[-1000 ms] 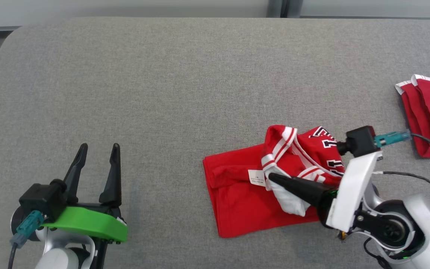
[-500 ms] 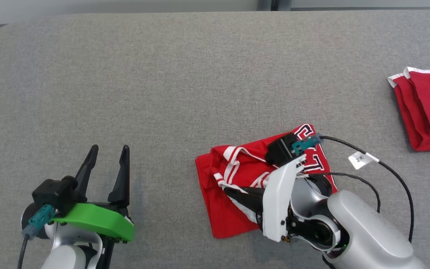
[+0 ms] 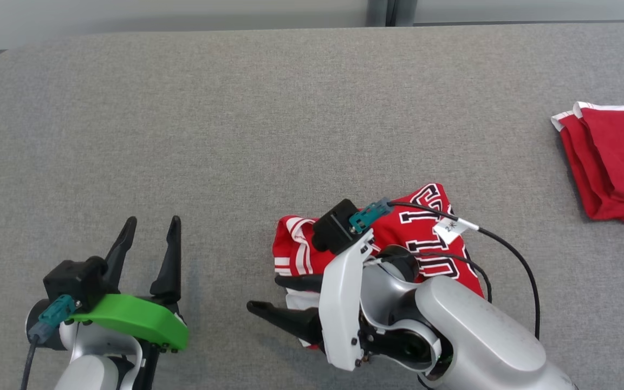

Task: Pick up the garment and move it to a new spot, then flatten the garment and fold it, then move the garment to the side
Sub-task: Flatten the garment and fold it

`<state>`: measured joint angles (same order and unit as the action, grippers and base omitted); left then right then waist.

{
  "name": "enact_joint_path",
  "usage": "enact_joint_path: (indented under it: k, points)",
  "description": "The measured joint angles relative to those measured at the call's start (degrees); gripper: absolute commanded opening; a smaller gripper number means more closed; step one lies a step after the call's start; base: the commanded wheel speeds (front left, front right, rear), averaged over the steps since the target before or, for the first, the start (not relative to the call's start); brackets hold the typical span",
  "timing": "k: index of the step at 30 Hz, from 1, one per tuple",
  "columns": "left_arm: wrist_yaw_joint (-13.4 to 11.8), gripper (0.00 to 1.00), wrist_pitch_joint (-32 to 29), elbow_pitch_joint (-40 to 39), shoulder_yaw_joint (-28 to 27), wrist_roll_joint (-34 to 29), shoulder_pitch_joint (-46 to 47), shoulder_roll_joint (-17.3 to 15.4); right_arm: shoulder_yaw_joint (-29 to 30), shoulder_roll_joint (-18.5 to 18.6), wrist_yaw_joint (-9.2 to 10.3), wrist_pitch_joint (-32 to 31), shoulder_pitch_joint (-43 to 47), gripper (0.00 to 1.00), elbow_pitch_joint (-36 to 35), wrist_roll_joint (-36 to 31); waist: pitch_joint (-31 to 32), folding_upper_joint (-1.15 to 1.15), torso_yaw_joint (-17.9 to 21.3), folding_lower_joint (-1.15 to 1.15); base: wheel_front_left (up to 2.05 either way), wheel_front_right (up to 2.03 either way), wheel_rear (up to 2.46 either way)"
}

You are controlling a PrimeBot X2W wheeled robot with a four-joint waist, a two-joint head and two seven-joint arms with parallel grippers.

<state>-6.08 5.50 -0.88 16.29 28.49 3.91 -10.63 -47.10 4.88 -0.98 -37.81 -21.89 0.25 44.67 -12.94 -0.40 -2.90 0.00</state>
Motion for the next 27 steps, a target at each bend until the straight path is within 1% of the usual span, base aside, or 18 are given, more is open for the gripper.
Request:
enact_joint_path:
  k: [3,5,7,9,11,14,17,19,21,24,27]
  points:
    - [0.00,1.00,-0.49,0.16,-1.02,0.00,-0.07,-0.79,1.70,-0.25,-0.26,1.09,0.01,1.00,-2.21,1.56,0.51,0.00,0.48,0.00,0.00,0.00,0.00]
    - [0.00,1.00,-1.14,0.27,-1.16,0.00,-0.11,-1.09,3.83,0.35,-0.25,1.57,0.02,1.00,-4.07,2.85,0.85,0.00,0.80,0.00,0.00,0.00,0.00]
    - [0.00,1.00,-1.42,0.31,-1.09,0.00,-0.24,-1.04,6.73,0.68,-0.16,2.88,0.22,1.00,-6.32,5.03,1.10,0.00,1.02,0.00,0.00,0.00,0.00]
    - [0.00,1.00,-1.42,0.29,-1.18,0.00,-0.25,-1.02,10.16,1.37,0.20,4.15,0.24,1.00,-8.15,5.71,1.29,0.00,1.18,0.00,0.00,0.00,0.00]
    - [-0.01,1.00,-1.42,0.21,-1.43,0.07,-0.35,-1.01,13.91,3.82,1.29,5.30,0.35,1.00,-8.86,5.70,1.39,0.00,1.31,0.00,0.00,0.00,0.00]
    - [-0.04,1.00,-1.42,-0.09,-1.63,0.08,-0.37,-0.93,19.86,10.24,3.39,6.45,1.46,1.00,-7.75,4.59,1.38,0.00,1.50,0.00,0.00,0.00,0.00]
    - [-0.04,1.00,-1.48,-0.80,-1.22,0.08,-0.37,-0.43,24.97,14.24,5.47,7.03,5.09,1.00,-5.73,5.16,1.15,0.00,1.44,0.00,0.00,0.00,0.00]
    - [-0.04,1.00,-1.48,-1.67,-1.04,0.09,-0.34,0.21,26.52,16.11,5.64,7.02,7.86,1.00,-4.41,6.15,0.79,0.00,1.25,0.00,0.00,0.00,0.00]
    - [-0.04,1.00,-1.49,-1.79,-0.66,0.09,-0.31,0.64,27.49,17.20,5.61,6.94,10.78,1.00,-3.23,8.15,0.42,0.00,0.92,0.00,0.00,0.00,0.00]
    - [-0.04,1.00,-1.47,-2.15,-0.69,0.09,-0.32,0.70,27.67,17.62,5.44,6.31,14.29,1.00,-2.50,10.54,-0.29,0.00,0.45,0.00,0.00,0.00,0.00]
    - [-0.04,1.00,-1.41,-2.33,-0.90,0.15,-0.32,0.71,28.46,18.09,5.03,6.15,15.97,1.00,-1.94,12.48,-1.03,0.00,0.01,0.00,0.00,0.00,0.00]
